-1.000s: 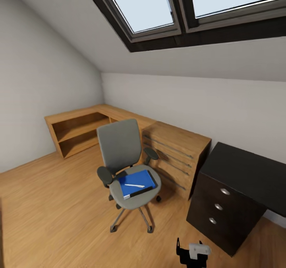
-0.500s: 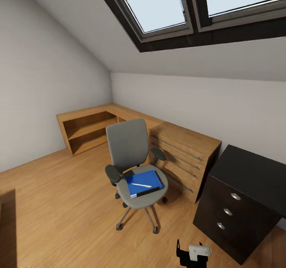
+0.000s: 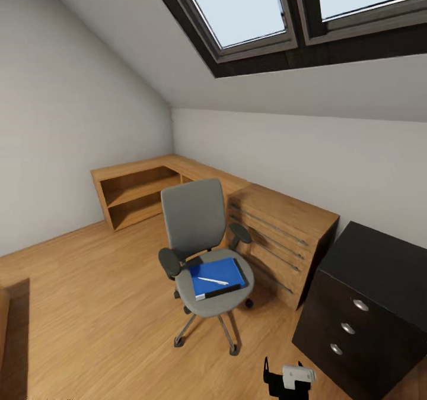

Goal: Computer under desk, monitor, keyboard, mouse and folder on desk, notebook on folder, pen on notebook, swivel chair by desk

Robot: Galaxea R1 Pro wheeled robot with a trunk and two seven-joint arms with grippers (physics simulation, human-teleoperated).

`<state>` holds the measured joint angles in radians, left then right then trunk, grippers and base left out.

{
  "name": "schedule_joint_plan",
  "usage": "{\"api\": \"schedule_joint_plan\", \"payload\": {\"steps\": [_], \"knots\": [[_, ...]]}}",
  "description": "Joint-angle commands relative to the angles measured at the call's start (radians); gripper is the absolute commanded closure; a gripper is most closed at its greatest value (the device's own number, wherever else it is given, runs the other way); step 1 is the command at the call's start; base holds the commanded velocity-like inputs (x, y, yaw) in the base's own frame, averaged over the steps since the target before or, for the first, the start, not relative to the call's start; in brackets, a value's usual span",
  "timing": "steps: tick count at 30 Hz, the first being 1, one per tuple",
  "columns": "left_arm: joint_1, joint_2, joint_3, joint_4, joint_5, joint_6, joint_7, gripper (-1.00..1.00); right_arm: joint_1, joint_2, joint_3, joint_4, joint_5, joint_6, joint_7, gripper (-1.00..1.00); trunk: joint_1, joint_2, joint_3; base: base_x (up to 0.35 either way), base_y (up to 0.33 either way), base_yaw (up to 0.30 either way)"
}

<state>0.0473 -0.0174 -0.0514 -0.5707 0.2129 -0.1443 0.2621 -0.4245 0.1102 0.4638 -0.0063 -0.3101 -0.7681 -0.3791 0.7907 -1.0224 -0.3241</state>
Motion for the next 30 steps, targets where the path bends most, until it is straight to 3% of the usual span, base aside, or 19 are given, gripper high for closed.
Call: {"api": "schedule_joint_plan", "payload": {"steps": [1,8,15,19,25,30], "knots": [[0.0,0.003,-0.005,-0.002,0.01,-0.003,0.006,-1.0,0.0,0.0,0.009,0.0,-0.004,-0.001,-0.006,-1.0,0.0,-0.001,-0.001,0.22,-0.23,0.254],[0.0,0.023,-0.002,-0.006,0.021,-0.003,0.009,-1.0,0.0,0.001,0.009,0.0,-0.004,-0.004,-0.006,-1.0,0.0,-0.001,-0.001,0.229,-0.241,0.27],[0.0,0.034,0.035,-0.01,0.119,-0.004,0.007,-1.0,0.0,0.002,0.009,0.0,-0.003,-0.004,-0.006,-1.0,0.0,-0.001,-0.001,0.201,-0.233,0.223],[0.0,0.034,0.043,-0.011,0.146,-0.006,0.007,-1.0,0.0,0.002,0.01,0.0,-0.003,-0.004,-0.006,-1.0,0.0,-0.001,-0.002,0.057,-0.077,0.051],[0.0,0.034,0.044,-0.011,0.148,-0.006,0.007,-1.0,0.0,0.002,0.009,0.0,-0.004,-0.004,-0.007,-1.0,0.0,-0.001,-0.002,0.002,-0.003,0.002],[0.0,0.034,0.044,-0.011,0.148,-0.006,0.007,-1.0,0.0,0.003,0.01,0.0,-0.004,-0.004,-0.007,-1.0,0.0,-0.001,-0.002,0.0,0.0,0.235]]}}
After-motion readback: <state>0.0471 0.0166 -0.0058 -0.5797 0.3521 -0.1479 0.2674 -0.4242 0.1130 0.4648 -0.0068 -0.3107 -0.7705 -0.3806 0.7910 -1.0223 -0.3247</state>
